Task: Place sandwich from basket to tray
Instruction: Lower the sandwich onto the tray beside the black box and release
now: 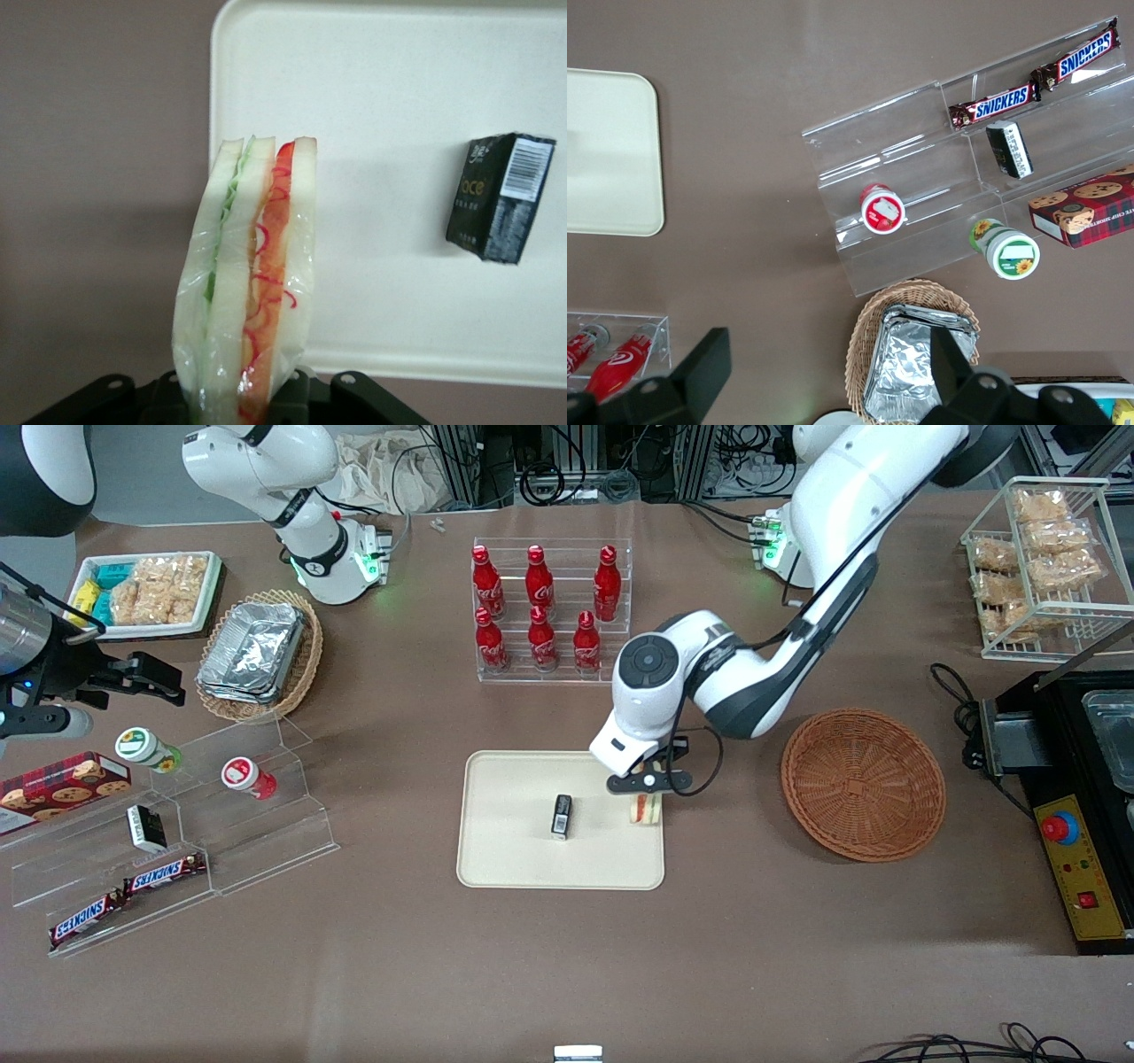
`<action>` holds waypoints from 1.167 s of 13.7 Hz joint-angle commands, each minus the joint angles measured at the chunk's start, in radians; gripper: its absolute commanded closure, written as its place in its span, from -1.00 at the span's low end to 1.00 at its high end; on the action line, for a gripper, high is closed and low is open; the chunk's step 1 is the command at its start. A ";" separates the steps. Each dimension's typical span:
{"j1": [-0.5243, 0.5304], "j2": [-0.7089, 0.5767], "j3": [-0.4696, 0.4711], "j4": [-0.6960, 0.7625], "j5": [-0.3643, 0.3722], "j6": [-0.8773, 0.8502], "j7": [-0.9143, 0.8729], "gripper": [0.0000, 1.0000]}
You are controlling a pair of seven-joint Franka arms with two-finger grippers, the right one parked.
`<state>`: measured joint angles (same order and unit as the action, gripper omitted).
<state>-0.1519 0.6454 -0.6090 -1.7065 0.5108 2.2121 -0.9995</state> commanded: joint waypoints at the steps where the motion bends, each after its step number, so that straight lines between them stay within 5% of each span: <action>1: 0.000 0.069 0.012 0.045 0.038 0.070 -0.022 1.00; 2: -0.003 0.086 0.020 0.045 0.063 0.090 -0.027 1.00; 3: -0.003 0.094 0.022 0.045 0.090 0.095 -0.028 0.75; 5: -0.001 0.103 0.023 0.044 0.120 0.098 -0.031 -0.97; 10: -0.001 0.053 0.018 0.048 0.138 0.061 -0.033 -1.00; 16: 0.026 -0.113 0.000 0.148 0.031 -0.199 0.065 -1.00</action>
<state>-0.1453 0.5640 -0.6089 -1.5951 0.5921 2.0841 -0.9916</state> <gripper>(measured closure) 0.000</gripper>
